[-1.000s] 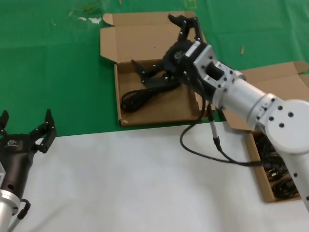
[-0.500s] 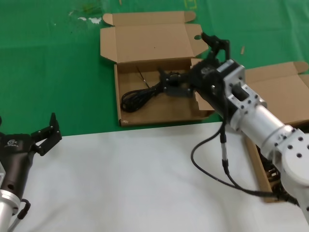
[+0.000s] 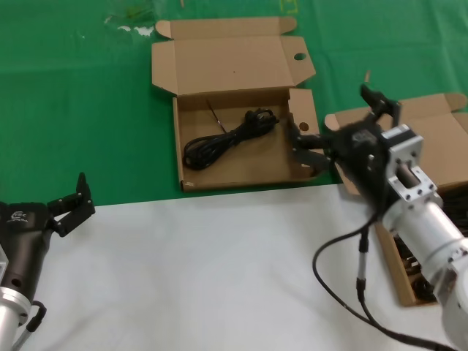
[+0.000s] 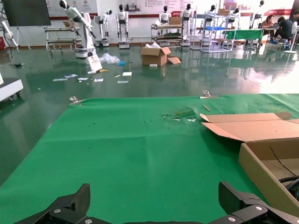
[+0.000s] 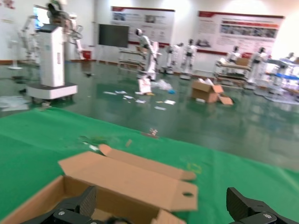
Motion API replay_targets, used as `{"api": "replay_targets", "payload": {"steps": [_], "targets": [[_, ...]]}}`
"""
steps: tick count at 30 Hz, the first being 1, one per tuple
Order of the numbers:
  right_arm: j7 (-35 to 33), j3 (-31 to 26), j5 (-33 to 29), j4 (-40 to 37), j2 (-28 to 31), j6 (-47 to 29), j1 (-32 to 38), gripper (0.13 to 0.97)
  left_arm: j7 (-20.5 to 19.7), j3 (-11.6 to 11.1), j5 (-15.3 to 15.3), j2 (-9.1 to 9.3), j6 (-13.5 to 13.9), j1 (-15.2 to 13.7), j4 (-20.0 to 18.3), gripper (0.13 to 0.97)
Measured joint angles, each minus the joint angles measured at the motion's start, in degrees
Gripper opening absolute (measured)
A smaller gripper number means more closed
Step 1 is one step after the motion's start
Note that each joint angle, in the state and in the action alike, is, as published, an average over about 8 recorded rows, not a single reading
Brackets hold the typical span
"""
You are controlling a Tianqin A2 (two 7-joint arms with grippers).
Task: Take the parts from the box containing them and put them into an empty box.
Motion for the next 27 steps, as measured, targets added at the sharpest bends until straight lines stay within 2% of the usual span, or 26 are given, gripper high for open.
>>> {"api": "replay_targets", "payload": {"steps": [15, 27], "targets": [[-1.61, 4.78, 7.66, 3.66, 0.6, 7.74, -10.21, 0.966, 0.01, 0.0, 0.0, 0.0, 0.0, 0.0, 0.0, 0.966], [-1.84, 5.44, 8.72, 4.17, 0.69, 8.83, -11.61, 0.966, 0.02, 0.0, 0.0, 0.0, 0.0, 0.0, 0.0, 0.966]]}}
